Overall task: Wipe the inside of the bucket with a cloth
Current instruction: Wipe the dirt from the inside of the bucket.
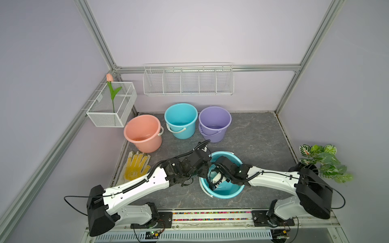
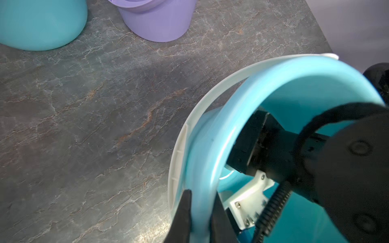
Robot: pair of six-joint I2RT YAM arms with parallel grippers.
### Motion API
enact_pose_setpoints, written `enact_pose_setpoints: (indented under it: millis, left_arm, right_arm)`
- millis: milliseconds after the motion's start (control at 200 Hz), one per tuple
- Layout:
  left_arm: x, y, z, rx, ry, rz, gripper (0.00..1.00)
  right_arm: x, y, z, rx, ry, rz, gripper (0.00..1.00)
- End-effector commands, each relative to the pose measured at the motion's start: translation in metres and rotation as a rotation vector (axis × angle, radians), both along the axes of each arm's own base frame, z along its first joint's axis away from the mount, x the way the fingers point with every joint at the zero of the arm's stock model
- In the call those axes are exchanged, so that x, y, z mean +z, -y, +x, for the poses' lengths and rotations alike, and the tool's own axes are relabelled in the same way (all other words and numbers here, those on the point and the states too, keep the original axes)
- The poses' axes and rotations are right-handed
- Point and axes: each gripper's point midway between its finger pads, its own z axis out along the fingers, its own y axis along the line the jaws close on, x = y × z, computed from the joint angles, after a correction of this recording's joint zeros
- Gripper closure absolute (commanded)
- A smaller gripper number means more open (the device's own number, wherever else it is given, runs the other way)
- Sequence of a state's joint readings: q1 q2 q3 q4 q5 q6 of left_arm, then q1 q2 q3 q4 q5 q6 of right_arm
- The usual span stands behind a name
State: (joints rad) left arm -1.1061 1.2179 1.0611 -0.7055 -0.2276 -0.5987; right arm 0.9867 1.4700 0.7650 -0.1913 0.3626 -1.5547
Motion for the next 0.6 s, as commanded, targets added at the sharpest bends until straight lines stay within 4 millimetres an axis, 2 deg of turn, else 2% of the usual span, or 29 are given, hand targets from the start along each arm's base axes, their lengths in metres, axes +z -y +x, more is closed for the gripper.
enact_pose_setpoints:
  millis: [0, 140, 280, 365, 595]
  left_arm:
    - [0.011, 0.008, -0.001, -0.015, 0.009, -0.047, 1.00]
    - [0.011, 0.008, -0.001, -0.014, 0.009, -0.047, 1.00]
    - [0.011, 0.008, -0.001, -0.012, 0.009, -0.047, 1.00]
    - [0.012, 0.007, -0.001, -0.007, 0.010, -0.046, 1.00]
    - [0.013, 0.005, 0.001, 0.002, 0.023, -0.046, 1.00]
  right_arm:
    - [-0.023, -0.004, -0.004, -0.029, -0.066, 0.047, 0.93]
    - [-0.044, -0.002, -0.010, -0.050, -0.120, 0.034, 0.93]
    - [-0.052, 0.002, -0.013, -0.073, -0.150, 0.033, 0.93]
    - [-0.040, 0.000, -0.013, -0.089, -0.153, 0.077, 0.93]
    - [0.017, 0.005, -0.013, -0.115, -0.116, 0.186, 0.93]
